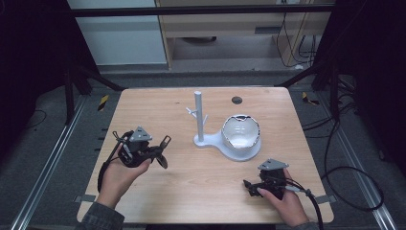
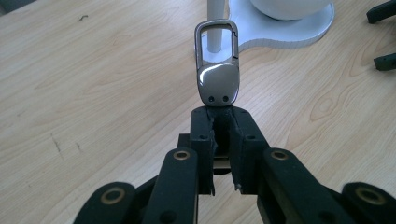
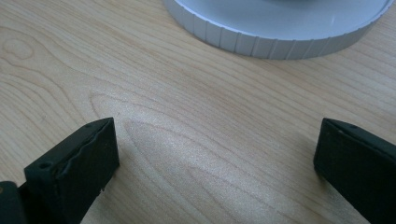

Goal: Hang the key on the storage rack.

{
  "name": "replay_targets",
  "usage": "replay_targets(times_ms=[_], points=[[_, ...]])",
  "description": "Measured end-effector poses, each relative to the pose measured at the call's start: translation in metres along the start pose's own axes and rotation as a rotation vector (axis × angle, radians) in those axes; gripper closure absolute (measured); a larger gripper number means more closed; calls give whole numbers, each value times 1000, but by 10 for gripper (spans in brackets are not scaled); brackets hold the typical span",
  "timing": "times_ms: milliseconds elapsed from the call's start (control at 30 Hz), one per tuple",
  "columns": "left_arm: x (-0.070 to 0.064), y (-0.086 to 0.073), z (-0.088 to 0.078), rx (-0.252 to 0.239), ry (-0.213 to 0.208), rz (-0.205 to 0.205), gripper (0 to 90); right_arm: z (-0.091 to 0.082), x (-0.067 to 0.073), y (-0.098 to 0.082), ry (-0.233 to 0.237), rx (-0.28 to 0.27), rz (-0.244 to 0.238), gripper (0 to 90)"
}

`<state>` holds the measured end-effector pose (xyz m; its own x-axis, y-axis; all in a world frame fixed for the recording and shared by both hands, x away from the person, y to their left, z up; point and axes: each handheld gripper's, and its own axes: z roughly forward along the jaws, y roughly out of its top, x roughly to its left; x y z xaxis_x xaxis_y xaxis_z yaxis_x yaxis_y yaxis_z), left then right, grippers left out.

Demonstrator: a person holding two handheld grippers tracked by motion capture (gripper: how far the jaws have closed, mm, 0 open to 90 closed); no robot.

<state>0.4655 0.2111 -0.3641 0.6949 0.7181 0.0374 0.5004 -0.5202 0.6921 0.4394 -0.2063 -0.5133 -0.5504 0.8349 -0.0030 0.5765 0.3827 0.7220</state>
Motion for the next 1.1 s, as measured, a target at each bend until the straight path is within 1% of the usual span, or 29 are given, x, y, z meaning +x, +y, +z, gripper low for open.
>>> replay_targets(times_ms=[167, 367, 600, 667, 867, 1100], points=[[-6, 13, 2, -20, 1, 13, 803, 0, 0, 0, -1, 0, -1, 5], [-13, 29, 2, -27, 12, 28, 803, 0, 0, 0, -2, 0, -1, 4], [-14, 42, 1, -66, 23, 15, 803, 0, 0, 0, -1, 0, -2, 5], [-15, 45, 0, -79, 23, 11, 803, 0, 0, 0, -1, 0, -2, 4], [-17, 53, 1, -91, 33, 15, 803, 0, 0, 0, -1, 0, -2, 4], [-13, 56, 0, -92, 32, 5, 803, 0, 0, 0, -1, 0, -2, 4]])
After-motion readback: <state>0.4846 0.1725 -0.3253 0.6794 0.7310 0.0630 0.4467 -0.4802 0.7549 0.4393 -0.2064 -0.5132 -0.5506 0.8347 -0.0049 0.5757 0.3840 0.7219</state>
